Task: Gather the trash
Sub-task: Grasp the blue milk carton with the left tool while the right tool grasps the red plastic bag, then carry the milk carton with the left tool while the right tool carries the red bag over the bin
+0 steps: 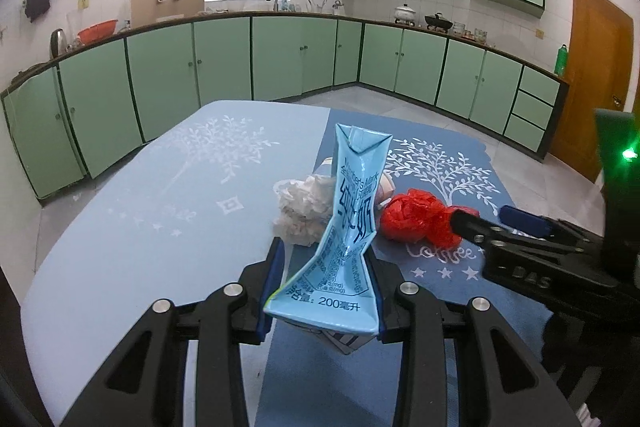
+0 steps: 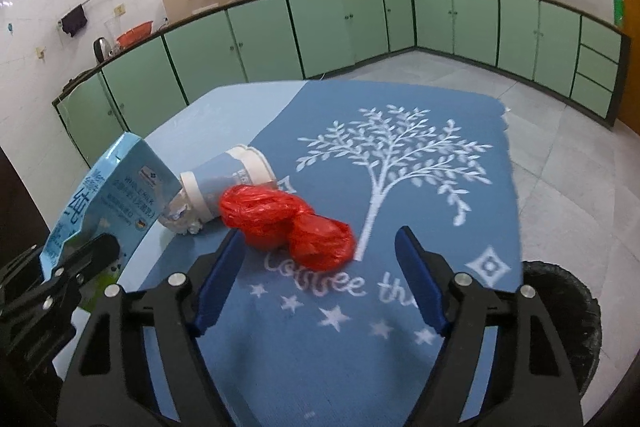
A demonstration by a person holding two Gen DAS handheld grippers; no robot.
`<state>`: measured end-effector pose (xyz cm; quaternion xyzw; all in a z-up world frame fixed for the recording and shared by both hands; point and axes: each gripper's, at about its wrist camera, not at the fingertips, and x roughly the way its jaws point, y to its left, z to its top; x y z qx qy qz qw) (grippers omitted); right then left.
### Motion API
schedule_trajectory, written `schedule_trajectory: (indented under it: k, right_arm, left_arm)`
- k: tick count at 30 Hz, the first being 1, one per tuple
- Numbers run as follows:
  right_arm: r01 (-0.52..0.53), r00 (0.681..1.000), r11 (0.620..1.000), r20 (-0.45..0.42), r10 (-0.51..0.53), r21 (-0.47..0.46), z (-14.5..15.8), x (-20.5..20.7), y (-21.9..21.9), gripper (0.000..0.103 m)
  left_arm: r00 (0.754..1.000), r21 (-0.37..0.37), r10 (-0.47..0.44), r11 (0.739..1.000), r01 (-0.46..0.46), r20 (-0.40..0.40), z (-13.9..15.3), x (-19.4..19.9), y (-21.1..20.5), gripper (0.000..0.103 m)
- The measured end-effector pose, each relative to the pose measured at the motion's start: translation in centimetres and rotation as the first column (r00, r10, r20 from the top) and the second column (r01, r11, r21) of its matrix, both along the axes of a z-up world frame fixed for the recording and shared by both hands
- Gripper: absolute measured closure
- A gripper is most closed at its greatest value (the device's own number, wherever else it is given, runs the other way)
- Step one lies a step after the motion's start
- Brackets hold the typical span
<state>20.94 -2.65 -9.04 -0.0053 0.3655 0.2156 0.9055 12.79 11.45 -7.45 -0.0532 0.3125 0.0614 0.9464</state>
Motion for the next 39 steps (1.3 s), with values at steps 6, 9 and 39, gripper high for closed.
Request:
schedule_trajectory:
  k: [6, 9, 39]
  right_arm:
    - [-0.017, 0.999, 1.0, -0.046, 0.015, -0.024, -1.2, 1.6, 1.1, 0.036]
    - [-0.039, 0.996, 0.999, -0.081, 0.037, -0.015, -1.8, 2.2, 1.4, 0.049]
    - [0.018, 0.999, 0.998, 0.045, -0.021, 0.057, 5.4, -4.8, -7.4, 0.094]
  left_arm:
    - [1.0, -0.021, 0.003, 1.0, -0.003, 0.0, 0.1, 0.5, 0.4, 0.066]
    - [1.0, -0.023, -0.002, 1.0, 0.002, 0.0, 0.0, 0.6, 0.3, 0.066]
    - [0.992, -0.014, -0.119, 0.993, 0.12, 0.051, 3.2, -0.4, -5.6, 0.066]
